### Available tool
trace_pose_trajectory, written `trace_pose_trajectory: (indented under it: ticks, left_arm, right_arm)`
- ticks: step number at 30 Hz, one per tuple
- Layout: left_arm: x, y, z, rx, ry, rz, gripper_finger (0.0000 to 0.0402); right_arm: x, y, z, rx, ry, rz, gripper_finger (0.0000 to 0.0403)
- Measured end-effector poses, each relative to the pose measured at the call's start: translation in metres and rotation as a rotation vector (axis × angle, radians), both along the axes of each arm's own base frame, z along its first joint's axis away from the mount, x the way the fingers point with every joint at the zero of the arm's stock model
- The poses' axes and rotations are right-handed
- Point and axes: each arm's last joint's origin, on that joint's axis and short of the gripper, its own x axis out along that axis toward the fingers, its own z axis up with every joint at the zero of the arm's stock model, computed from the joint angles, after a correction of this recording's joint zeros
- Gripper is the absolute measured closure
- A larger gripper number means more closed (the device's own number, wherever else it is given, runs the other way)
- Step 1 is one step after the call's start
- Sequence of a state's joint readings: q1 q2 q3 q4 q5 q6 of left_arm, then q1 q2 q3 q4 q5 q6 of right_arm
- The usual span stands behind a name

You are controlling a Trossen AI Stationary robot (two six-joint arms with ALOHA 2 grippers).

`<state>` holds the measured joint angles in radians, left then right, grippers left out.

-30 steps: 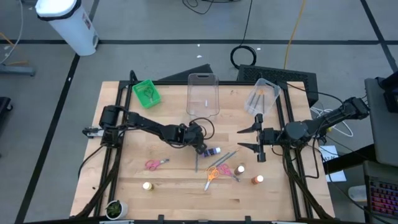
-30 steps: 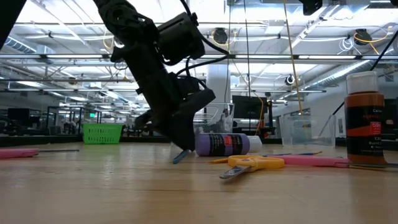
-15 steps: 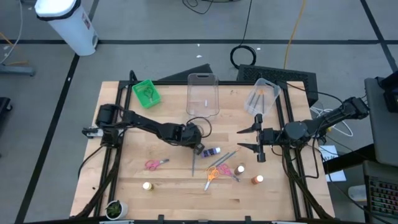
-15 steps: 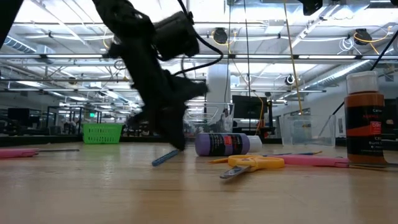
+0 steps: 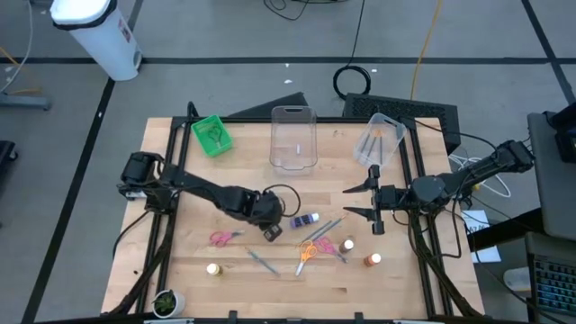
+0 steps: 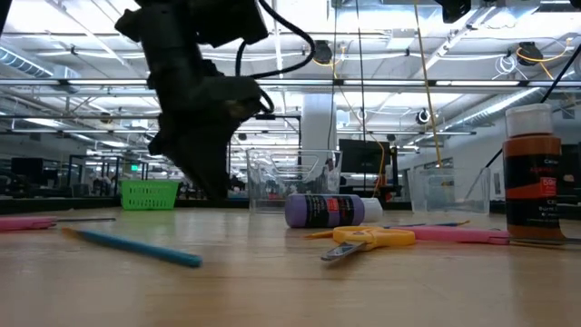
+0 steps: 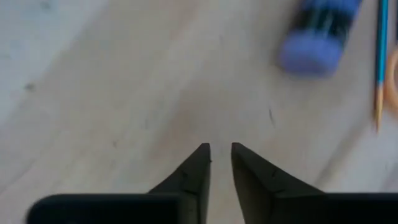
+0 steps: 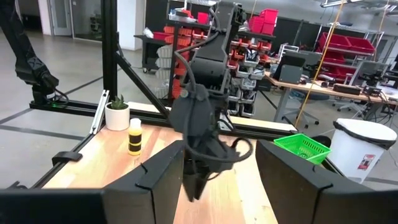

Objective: Pick & Place Paint Supplies
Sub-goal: Put the blue paint brush into the white bin

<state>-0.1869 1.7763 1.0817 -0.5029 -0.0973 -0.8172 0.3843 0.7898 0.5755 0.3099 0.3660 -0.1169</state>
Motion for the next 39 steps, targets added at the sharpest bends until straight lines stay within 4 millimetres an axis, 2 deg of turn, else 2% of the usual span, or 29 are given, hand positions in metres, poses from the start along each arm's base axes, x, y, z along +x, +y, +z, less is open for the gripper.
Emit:
trace_pose_trajectory:
  ticks: [3,7,9,12,14,17,21,24,29,31,35,39]
  left_arm:
    - [0.0,-0.005,0.001,-0.039,0.004,-0.116,0.0284]
    - [-0.002,-0.014,0.001,-0.206,0.021,-0.302,0.0225]
    - [-0.006,-0.029,0.002,-0.293,0.023,-0.45,0.02]
    - [-0.018,-0.064,0.004,-0.354,0.017,-0.687,0.018]
    - [-0.027,-0.086,0.004,-0.32,0.012,-0.805,0.0175]
    - [-0.039,-0.116,0.004,-0.173,-0.045,-0.928,0.0174]
    - [-0.049,-0.142,0.0,0.071,-0.108,-1.009,0.0174]
    - [-0.05,-0.148,-0.016,0.163,-0.069,-1.0,0.0174]
    - [-0.054,-0.161,-0.038,0.154,-0.024,-1.079,0.0174]
    - [-0.054,-0.162,-0.041,0.174,-0.018,-1.094,0.0174]
    - [-0.051,-0.158,-0.041,0.321,-0.034,-1.07,0.0174]
    - [-0.043,-0.147,-0.041,0.311,-0.026,-1.034,0.0174]
  right_arm:
    - [0.0,0.0,0.0,0.0,0.0,0.0,0.0211]
    - [0.0,0.0,0.0,0.0,0.0,0.0,0.0211]
    - [0.0,0.0,0.0,0.0,0.0,0.0,0.0211]
    - [0.0,0.0,0.0,0.001,-0.002,0.0,0.0211]
    - [0.0,0.0,0.0,0.001,-0.003,0.0,0.0211]
    - [0.0,0.0,0.001,0.002,-0.005,-0.001,0.0211]
    - [0.0,0.0,0.001,0.0,-0.013,-0.002,0.0211]
    - [0.0,0.0,0.002,0.001,-0.016,-0.002,0.0211]
    - [0.0,0.0,0.002,0.004,-0.019,-0.003,0.0211]
    - [0.0,0.0,0.002,0.004,-0.02,-0.003,0.0211]
    - [0.0,0.0,0.002,-0.012,-0.02,-0.005,0.0211]
    - [0.0,0.0,0.002,-0.015,-0.02,-0.005,0.0211]
